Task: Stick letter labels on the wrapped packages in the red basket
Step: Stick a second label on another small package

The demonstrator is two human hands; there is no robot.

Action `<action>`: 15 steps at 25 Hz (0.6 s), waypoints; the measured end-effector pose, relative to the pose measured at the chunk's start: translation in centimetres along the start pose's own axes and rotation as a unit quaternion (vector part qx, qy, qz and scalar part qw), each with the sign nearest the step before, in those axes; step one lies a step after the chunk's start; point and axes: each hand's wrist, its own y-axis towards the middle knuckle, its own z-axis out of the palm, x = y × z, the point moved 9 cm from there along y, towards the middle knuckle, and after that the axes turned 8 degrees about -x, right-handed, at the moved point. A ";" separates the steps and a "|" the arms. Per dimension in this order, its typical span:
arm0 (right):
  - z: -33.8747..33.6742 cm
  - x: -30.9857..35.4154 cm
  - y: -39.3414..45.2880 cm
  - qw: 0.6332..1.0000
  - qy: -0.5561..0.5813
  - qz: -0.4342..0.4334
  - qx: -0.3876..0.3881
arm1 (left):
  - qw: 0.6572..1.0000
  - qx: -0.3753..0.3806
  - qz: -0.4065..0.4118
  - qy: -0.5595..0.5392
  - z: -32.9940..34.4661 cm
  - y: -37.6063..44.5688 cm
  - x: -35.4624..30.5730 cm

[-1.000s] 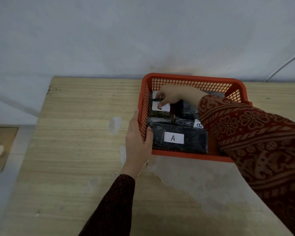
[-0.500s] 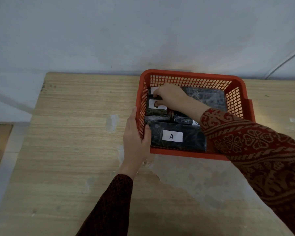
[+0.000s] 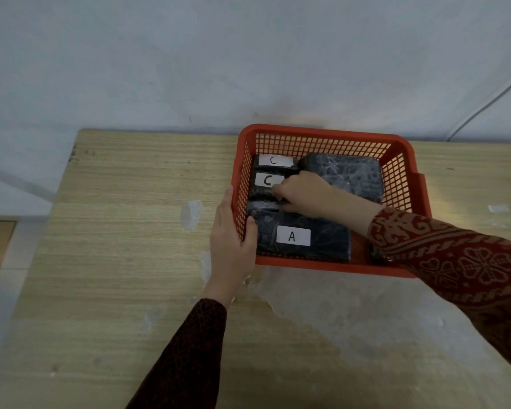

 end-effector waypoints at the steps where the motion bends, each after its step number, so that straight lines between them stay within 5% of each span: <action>1: 0.3 0.2 -0.1 0.999 -0.034 -0.005 0.011 | 1.000 0.001 -0.001 0.000 0.0 0.0 0.0; 9: 0.2 -1.1 -0.2 0.990 0.094 0.067 0.081 | 1.000 0.008 0.002 -0.003 0.1 0.0 -0.1; 15: -2.4 -3.5 -1.5 0.947 0.284 0.147 0.037 | 1.000 0.010 0.005 0.006 0.1 -0.2 -0.2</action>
